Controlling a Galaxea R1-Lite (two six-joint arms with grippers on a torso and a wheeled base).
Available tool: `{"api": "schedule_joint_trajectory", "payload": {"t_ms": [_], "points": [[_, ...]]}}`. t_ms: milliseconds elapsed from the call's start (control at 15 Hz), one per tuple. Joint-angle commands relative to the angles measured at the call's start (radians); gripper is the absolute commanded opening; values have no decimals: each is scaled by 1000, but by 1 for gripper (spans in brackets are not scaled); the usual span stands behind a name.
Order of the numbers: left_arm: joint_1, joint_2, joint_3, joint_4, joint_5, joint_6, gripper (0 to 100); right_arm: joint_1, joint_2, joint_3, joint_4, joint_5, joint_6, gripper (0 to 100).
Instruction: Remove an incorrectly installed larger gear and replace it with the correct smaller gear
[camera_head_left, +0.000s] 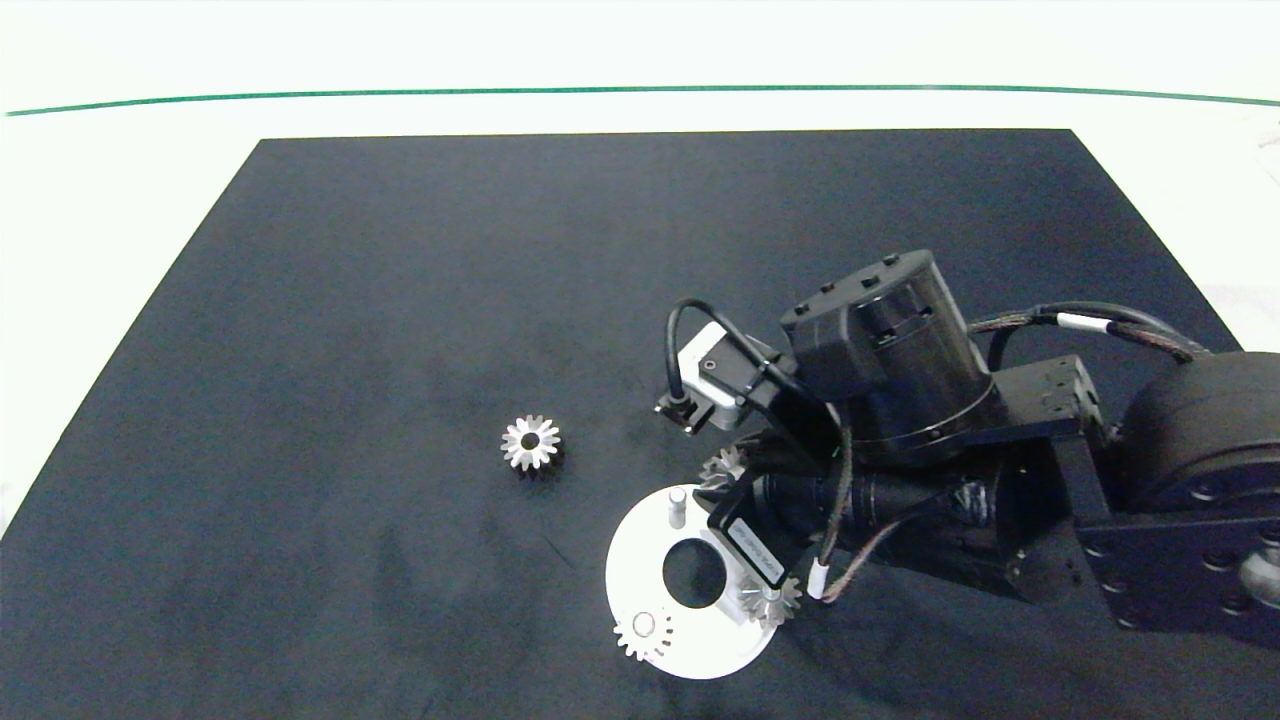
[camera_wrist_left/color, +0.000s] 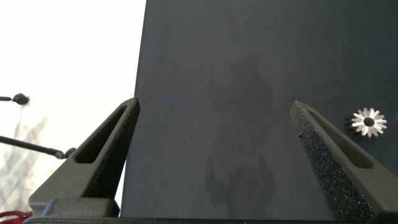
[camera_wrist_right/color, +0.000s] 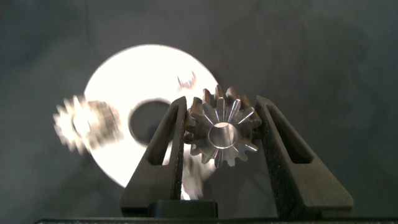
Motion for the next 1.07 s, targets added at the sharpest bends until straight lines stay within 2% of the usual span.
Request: {"api": "schedule_joint_trajectory", "payload": {"t_ms": [67, 267, 400, 1067], "points": [[0, 2, 0, 2, 3, 1, 100, 23, 73, -54, 6, -2, 0, 31], [0, 2, 0, 2, 4, 1, 100, 35, 88, -59, 8, -2, 1, 31], [0, 2, 0, 2, 3, 1, 100, 33, 94, -59, 8, -2, 15, 31], [-1, 1, 1, 6, 3, 1, 100, 23, 125, -74, 8, -2, 20, 31]]}}
